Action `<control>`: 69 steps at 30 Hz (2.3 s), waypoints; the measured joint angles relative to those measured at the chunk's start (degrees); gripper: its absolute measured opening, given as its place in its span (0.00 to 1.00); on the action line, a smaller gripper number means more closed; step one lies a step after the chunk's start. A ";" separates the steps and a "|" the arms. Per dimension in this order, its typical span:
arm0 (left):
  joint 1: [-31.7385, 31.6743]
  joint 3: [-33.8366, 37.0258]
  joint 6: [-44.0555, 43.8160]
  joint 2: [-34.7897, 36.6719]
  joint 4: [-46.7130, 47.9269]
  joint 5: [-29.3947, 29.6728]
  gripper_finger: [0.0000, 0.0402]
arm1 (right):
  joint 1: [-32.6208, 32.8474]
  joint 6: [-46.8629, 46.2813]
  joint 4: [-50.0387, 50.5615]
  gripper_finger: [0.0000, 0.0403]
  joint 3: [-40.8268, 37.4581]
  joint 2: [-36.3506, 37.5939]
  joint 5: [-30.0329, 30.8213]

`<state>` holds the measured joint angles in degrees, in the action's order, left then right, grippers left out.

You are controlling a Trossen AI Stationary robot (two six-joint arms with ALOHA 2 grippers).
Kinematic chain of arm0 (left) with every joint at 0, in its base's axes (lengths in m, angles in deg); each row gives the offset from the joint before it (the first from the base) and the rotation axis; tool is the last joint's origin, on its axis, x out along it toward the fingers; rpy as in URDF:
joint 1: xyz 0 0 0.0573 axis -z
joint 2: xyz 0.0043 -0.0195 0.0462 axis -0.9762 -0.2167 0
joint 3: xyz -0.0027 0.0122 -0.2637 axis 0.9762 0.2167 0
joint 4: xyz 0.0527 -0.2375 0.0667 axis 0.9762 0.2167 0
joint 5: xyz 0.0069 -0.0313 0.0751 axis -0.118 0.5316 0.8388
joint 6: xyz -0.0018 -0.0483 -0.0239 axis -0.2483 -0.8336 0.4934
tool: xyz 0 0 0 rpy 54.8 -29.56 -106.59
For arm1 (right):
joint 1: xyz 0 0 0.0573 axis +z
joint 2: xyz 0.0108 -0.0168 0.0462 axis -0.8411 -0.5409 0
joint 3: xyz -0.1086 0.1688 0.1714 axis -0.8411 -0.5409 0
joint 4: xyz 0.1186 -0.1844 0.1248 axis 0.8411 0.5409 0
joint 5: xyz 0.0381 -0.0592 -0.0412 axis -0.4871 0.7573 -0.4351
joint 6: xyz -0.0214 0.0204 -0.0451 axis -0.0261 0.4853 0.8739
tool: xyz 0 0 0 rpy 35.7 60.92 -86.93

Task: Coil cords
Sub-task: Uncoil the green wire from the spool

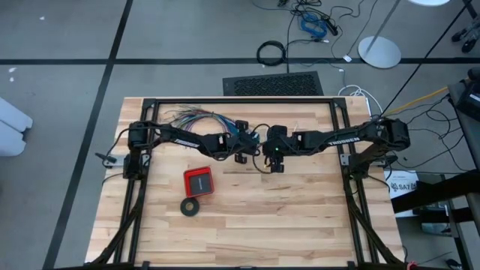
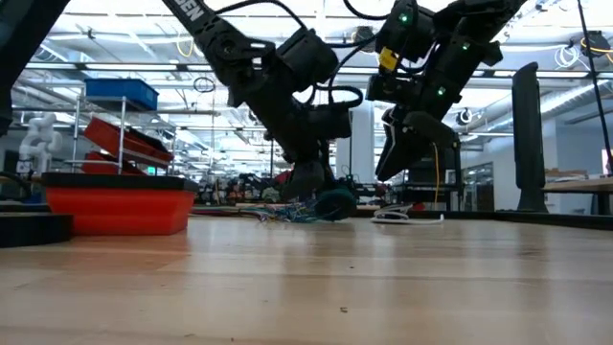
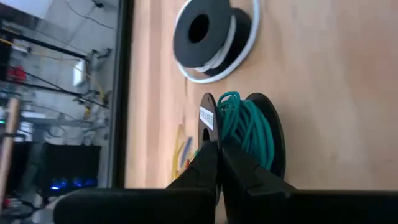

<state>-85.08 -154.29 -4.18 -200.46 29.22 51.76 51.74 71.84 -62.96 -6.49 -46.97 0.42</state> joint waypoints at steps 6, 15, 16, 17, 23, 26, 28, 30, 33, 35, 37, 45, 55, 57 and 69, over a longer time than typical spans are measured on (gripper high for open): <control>-0.18 -0.69 -5.98 4.69 4.02 -0.13 0.01 | 2.95 -2.73 -7.40 0.37 -6.36 4.49 2.37; -0.21 -0.70 -10.71 16.35 3.37 -4.44 0.01 | 5.26 -13.14 -38.43 0.37 -23.04 16.34 1.90; -0.14 -0.73 -11.06 17.64 3.39 -5.07 0.01 | 5.29 -13.76 -42.38 0.37 -24.60 17.00 1.98; 0.02 -0.73 -11.77 18.79 3.56 -5.67 0.01 | 5.26 -14.49 -46.29 0.37 -26.00 17.36 2.12; 1.71 -0.73 -14.50 23.58 2.48 -8.88 0.01 | 5.26 -15.40 -62.22 0.37 -29.92 16.76 0.91; 2.39 -0.73 -16.69 24.72 1.35 -11.82 0.01 | 5.26 -14.90 -63.78 0.37 -29.94 16.23 0.19; 2.99 -0.73 -17.16 25.10 0.11 -12.60 0.01 | 5.26 -14.39 -64.33 0.37 -29.95 15.99 -0.25; 3.62 -0.73 -18.05 25.17 -1.95 -13.55 0.01 | 5.24 -13.43 -67.11 0.37 -29.95 15.14 -2.69; 4.40 -0.73 -18.89 25.09 -4.30 -15.10 0.01 | 5.35 -12.04 -71.44 0.37 -29.93 13.75 -4.03; 4.79 -0.73 -20.20 25.09 -6.05 -15.16 0.01 | 5.31 -10.67 -73.73 0.37 -29.92 12.72 -3.75; 5.15 -0.73 -21.87 25.09 -7.37 -15.13 0.01 | 5.31 -9.05 -75.70 0.37 -29.92 11.65 -3.19; 5.40 -0.59 -27.17 24.76 -11.77 -12.70 0.01 | 5.39 -5.42 -82.52 0.37 -28.26 5.65 0.96; 5.38 2.10 -28.91 24.76 -13.19 -8.97 0.01 | 5.65 -2.31 -81.61 0.21 -23.19 -0.47 6.56; 5.38 2.40 -28.91 24.76 -12.90 -8.21 0.01 | 5.68 -2.30 -81.48 0.15 -23.06 -0.52 6.54; 5.38 2.40 -28.95 24.76 -13.36 -7.87 0.01 | 5.63 -2.34 -81.56 0.08 -23.06 -0.49 6.87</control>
<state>-79.70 -151.89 -33.13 -175.71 15.86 43.89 57.37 69.51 -144.52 -29.55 -47.47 7.29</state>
